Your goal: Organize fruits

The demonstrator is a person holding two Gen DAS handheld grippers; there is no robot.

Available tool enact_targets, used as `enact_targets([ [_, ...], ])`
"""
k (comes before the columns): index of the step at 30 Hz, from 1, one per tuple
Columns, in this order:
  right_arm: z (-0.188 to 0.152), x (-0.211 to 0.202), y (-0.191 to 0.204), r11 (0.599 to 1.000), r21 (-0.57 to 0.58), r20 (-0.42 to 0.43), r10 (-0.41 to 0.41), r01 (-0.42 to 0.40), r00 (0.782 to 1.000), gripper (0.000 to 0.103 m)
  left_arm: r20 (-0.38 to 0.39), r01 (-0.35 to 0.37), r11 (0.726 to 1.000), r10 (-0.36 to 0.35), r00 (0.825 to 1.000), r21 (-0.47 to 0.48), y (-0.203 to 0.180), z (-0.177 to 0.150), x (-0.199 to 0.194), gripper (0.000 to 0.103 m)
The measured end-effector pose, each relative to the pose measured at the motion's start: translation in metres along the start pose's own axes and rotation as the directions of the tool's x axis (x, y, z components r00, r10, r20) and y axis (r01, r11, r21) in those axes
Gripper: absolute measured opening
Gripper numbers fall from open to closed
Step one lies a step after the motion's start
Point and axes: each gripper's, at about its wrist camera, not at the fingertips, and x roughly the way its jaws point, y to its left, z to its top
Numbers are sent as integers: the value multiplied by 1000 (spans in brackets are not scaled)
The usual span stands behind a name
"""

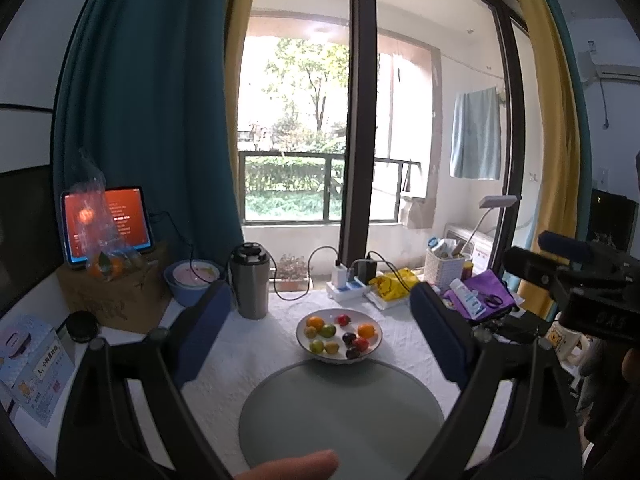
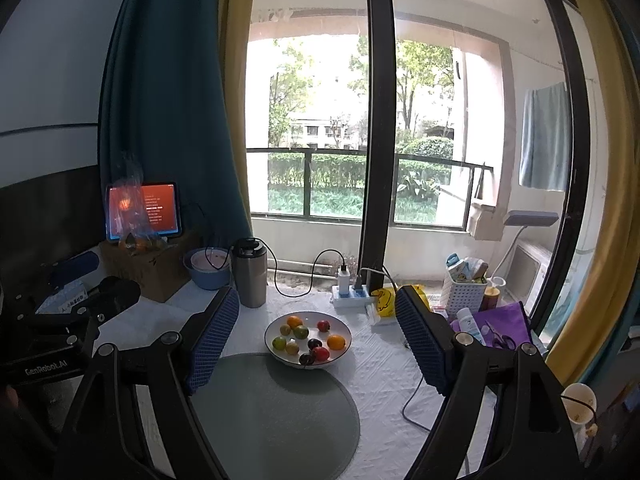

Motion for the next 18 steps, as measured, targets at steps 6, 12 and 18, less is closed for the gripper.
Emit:
enact_targets([
  [6, 1, -1, 0, 1000, -1, 0, 0, 0, 1000, 83, 6, 2, 1000, -2, 1000, 0, 1, 1, 1, 92],
  [12, 2, 2, 1, 1000, -2, -14, 2, -2, 1000, 83, 0, 1, 1000, -1, 1000, -3, 2, 0, 2, 92],
  [18, 4, 4, 1, 1000, -4, -21, 3, -3, 1000, 83, -1, 3, 1000, -3, 1000, -6, 2, 1, 1, 92],
])
